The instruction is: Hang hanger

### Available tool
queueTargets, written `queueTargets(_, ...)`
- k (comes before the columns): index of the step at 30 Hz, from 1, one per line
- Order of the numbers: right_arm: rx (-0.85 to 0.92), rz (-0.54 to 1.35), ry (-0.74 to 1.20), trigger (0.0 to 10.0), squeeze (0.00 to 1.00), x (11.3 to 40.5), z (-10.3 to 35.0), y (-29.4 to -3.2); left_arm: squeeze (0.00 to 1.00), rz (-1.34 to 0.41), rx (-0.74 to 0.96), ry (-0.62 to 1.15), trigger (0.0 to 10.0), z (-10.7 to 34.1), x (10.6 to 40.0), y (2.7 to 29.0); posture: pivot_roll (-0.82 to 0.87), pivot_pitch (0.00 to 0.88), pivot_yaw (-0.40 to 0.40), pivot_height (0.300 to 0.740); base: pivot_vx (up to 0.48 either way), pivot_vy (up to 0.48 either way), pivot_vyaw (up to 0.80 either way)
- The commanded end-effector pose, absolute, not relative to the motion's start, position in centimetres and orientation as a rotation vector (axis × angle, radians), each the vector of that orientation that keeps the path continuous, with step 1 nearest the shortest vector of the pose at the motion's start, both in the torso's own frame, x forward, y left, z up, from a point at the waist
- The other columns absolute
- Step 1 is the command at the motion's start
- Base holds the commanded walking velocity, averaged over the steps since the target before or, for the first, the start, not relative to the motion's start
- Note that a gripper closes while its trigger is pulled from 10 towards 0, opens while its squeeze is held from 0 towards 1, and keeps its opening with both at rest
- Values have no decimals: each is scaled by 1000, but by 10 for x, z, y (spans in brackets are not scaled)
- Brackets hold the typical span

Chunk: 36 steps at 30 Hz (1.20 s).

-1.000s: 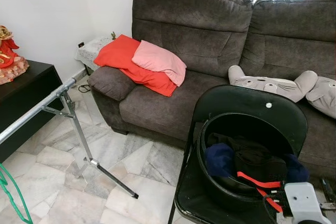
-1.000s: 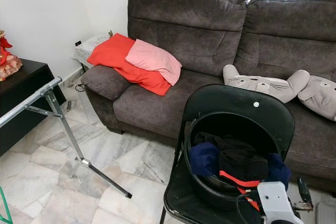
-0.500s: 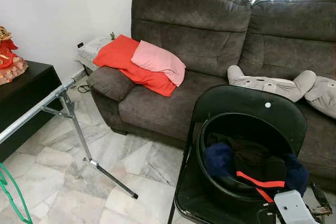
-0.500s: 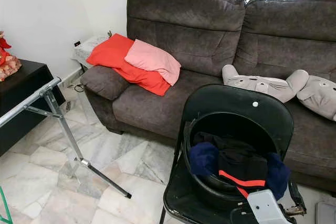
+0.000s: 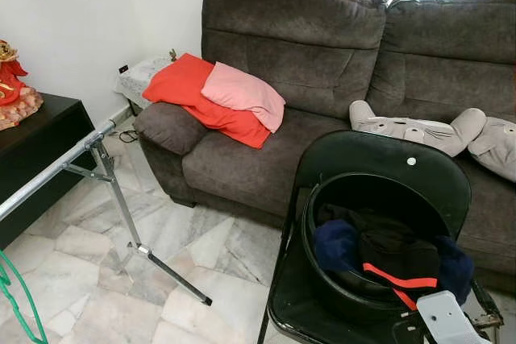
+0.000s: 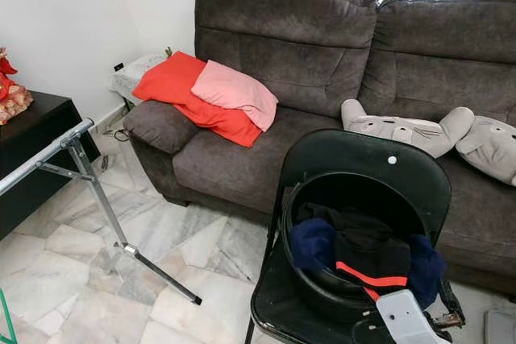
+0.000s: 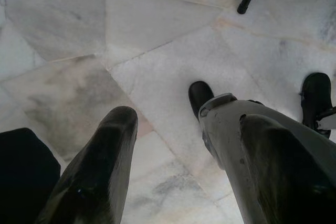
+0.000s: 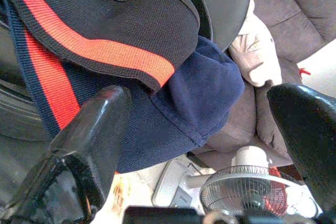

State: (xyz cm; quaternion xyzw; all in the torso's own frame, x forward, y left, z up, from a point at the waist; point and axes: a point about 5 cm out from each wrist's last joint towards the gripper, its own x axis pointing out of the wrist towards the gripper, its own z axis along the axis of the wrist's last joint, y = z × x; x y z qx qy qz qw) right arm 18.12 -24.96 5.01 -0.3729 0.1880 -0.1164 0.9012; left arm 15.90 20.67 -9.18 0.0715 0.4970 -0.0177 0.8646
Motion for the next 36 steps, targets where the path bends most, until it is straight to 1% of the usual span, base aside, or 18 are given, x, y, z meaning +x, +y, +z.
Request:
queueTargets(1,-773,-241,407,10000,0,183,48,-252,0,-43,160,1056,10000,-93,156,206,-111,26,16,740,0,0,0)
queueTargets(8,-782,-252,375,10000,0,195,53,-254,0,-39,162,1052,10000,-92,158,208,-108,22,16,740,0,0,0)
queueTargets(14,-783,-258,354,10000,0,198,56,-255,0,-39,163,1050,10000,-92,159,207,-106,23,18,740,0,0,0)
queueTargets(23,-834,-246,215,10000,0,214,75,-253,0,-38,165,1045,10000,-90,162,208,-107,22,19,740,0,0,0)
queueTargets(33,-829,-261,184,10000,0,223,80,-255,0,-44,165,1040,10000,-90,166,206,-106,21,23,740,0,0,0)
queueTargets(36,-782,-252,214,10000,0,225,75,-254,0,-46,167,1041,10000,-89,166,207,-106,22,24,740,0,0,0)
